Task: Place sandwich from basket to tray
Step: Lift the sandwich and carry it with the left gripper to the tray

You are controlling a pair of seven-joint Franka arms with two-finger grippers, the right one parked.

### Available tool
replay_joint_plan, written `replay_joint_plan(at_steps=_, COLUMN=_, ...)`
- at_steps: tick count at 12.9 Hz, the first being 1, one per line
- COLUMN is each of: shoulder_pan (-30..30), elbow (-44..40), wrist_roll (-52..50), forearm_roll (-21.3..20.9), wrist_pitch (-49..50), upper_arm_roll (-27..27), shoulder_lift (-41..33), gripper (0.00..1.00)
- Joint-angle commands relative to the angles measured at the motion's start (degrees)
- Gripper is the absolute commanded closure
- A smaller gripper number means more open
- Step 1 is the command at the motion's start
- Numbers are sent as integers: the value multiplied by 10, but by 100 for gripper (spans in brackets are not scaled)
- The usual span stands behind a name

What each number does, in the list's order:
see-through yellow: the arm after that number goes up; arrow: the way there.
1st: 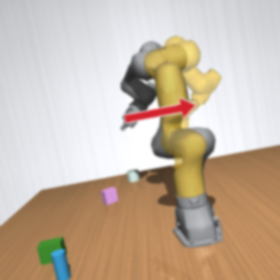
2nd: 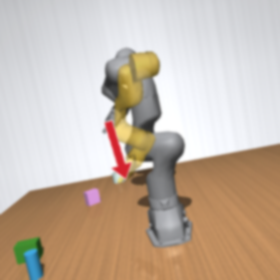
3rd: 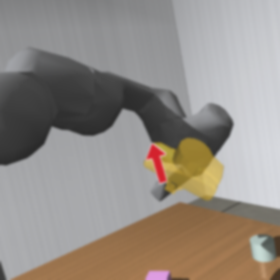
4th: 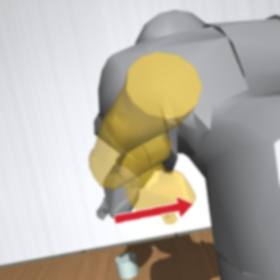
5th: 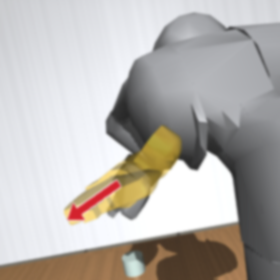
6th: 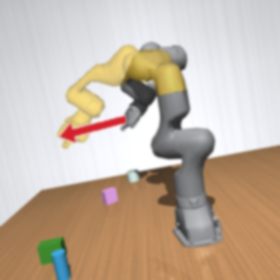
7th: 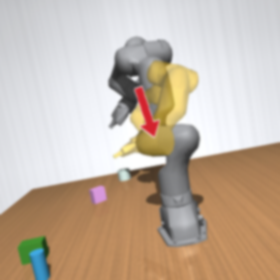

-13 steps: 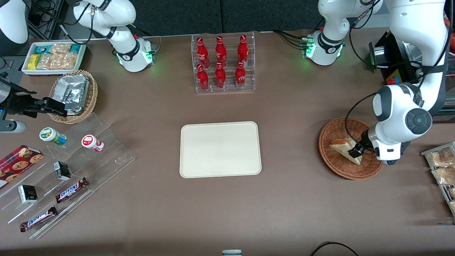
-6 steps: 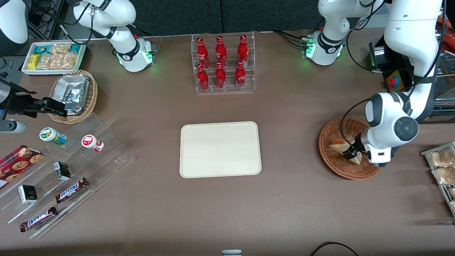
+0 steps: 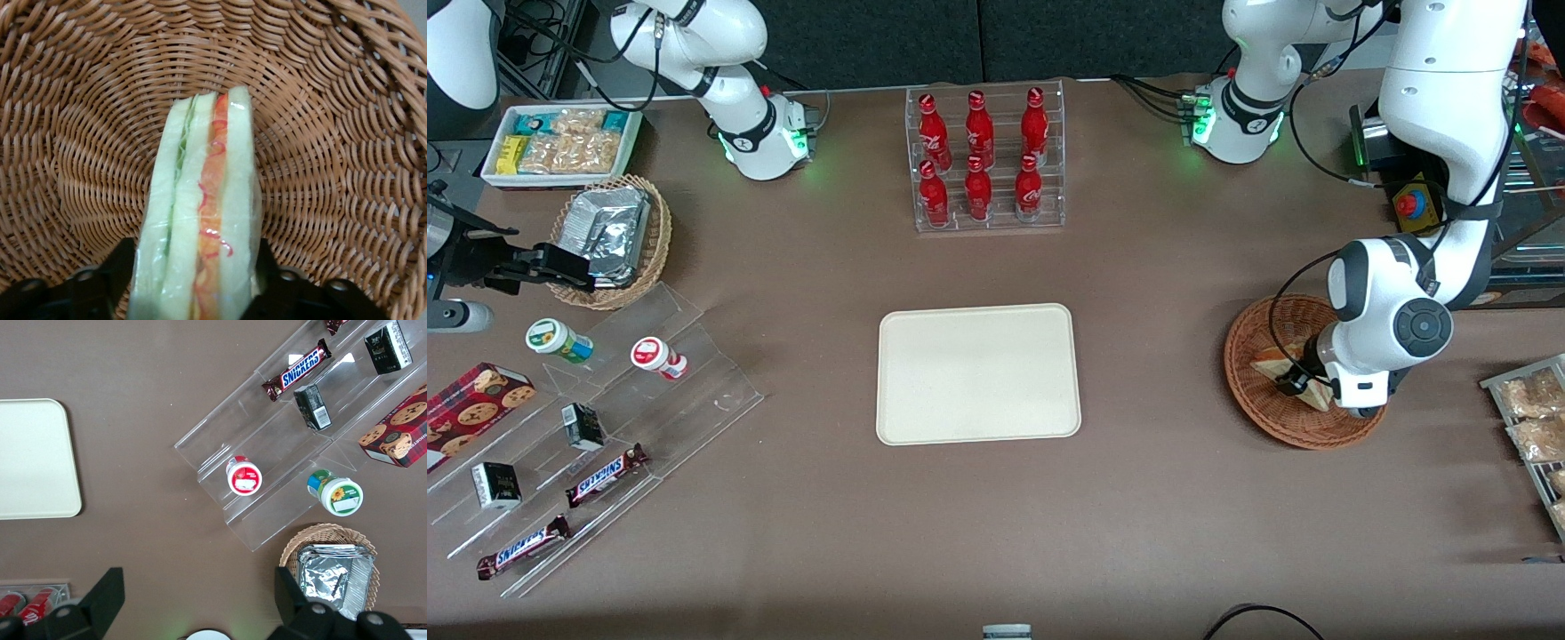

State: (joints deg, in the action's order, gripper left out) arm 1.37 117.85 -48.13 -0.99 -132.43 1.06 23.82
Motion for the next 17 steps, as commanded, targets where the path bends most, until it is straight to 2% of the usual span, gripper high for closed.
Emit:
replay_joint_plan(at_steps=1, shoulder_pan=3, elbow=6, wrist_roll=-8, forearm_roll=3, wrist_pitch=-6, upper_arm_roll=0, shoulder_lift=-14, gripper=94)
replay_joint_plan(at_steps=4, shoulder_pan=3, elbow=-7, wrist_roll=-2, forearm_roll=3, wrist_pitch=21, upper_arm_roll=-1, shoulder_lift=-44, gripper=96)
replay_joint_plan(at_steps=7, shoulder_pan=6, elbow=-79, wrist_roll=-8, forearm_roll=4, wrist_pitch=137, upper_arm_roll=-12, shoulder_lift=-62, gripper=95)
replay_joint_plan(at_steps=11, shoulder_pan=7, elbow=-187, wrist_roll=-67, forearm_roll=4, wrist_pitch=262, upper_arm_roll=-89, shoulder_lift=-62, gripper=95)
replay_joint_plan(at_steps=15, shoulder_pan=9, elbow=-227, wrist_roll=-119, forearm_roll=2, wrist_pitch=264, upper_arm_roll=-180, shoulder_lift=-59, gripper=94)
replay_joint_plan(at_steps=17, shoulder_pan=44, elbow=-262, wrist_roll=-127, forearm_roll=-3, wrist_pitch=263, upper_arm_roll=-196, shoulder_lift=-47, gripper=94)
